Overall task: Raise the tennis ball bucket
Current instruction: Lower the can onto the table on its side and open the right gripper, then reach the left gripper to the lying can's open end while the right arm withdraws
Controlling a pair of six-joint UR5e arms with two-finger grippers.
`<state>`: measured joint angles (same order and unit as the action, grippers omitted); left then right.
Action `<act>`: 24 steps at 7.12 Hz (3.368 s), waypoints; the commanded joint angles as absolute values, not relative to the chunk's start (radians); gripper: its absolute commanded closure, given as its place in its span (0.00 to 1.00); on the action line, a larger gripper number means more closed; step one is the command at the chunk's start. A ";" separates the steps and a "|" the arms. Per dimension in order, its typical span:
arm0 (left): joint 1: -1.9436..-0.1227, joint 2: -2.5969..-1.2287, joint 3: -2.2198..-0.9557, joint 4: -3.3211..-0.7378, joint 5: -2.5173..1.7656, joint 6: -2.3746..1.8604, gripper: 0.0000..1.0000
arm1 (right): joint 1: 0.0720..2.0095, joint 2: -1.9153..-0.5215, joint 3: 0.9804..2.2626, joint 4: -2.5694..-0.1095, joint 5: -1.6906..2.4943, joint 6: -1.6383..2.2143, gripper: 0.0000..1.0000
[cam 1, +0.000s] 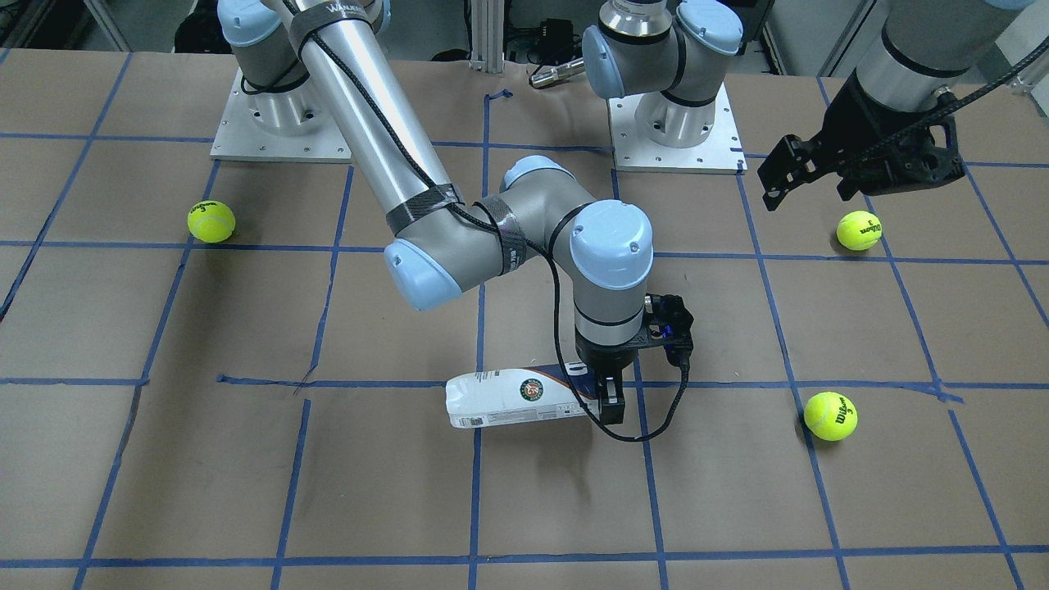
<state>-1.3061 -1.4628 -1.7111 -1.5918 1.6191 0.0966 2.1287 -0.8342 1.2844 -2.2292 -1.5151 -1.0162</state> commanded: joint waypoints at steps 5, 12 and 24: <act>-1.305 -1.480 -1.710 -1.602 1.615 0.095 0.00 | 2.097 -0.923 1.336 -2.235 -1.499 -1.017 0.00; -1.318 -1.688 -1.713 -1.384 1.135 0.106 0.00 | 1.749 -1.351 1.344 -1.622 -1.453 -0.852 0.00; -1.420 -2.069 -1.844 -1.049 0.770 0.310 0.03 | 1.598 -1.591 1.440 -1.437 -1.554 -0.101 0.00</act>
